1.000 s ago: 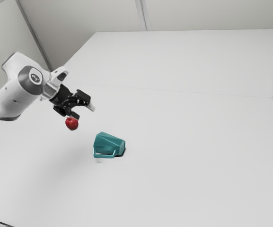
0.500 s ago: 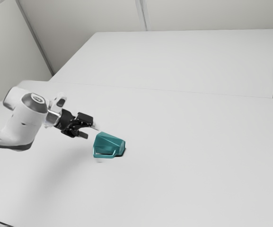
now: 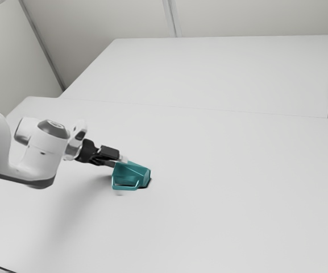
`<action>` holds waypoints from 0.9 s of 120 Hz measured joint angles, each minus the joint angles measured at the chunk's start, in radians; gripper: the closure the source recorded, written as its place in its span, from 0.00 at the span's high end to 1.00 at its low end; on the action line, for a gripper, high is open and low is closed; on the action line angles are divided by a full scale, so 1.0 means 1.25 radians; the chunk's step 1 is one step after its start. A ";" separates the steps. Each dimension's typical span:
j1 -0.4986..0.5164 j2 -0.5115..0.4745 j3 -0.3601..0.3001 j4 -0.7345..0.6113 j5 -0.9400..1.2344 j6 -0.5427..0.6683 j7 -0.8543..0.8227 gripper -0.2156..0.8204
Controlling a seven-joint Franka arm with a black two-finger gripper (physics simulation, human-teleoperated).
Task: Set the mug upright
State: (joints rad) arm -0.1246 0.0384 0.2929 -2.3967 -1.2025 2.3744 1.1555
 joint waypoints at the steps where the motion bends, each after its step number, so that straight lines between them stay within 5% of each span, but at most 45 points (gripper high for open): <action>1: -0.001 0.000 -0.001 -0.002 -0.002 0.000 0.004 0.78; 21: -0.015 0.009 -0.004 -0.010 -0.032 0.002 0.071 0.78; 48: 0.009 0.000 -0.030 -0.008 -0.055 0.004 0.137 0.58; 91: -0.007 -0.016 -0.073 -0.007 -0.084 0.010 0.198 0.46; 108: -0.019 -0.020 -0.078 -0.007 -0.087 0.013 0.209 0.30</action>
State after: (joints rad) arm -0.1487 0.0131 0.1949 -2.4049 -1.3106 2.3912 1.4165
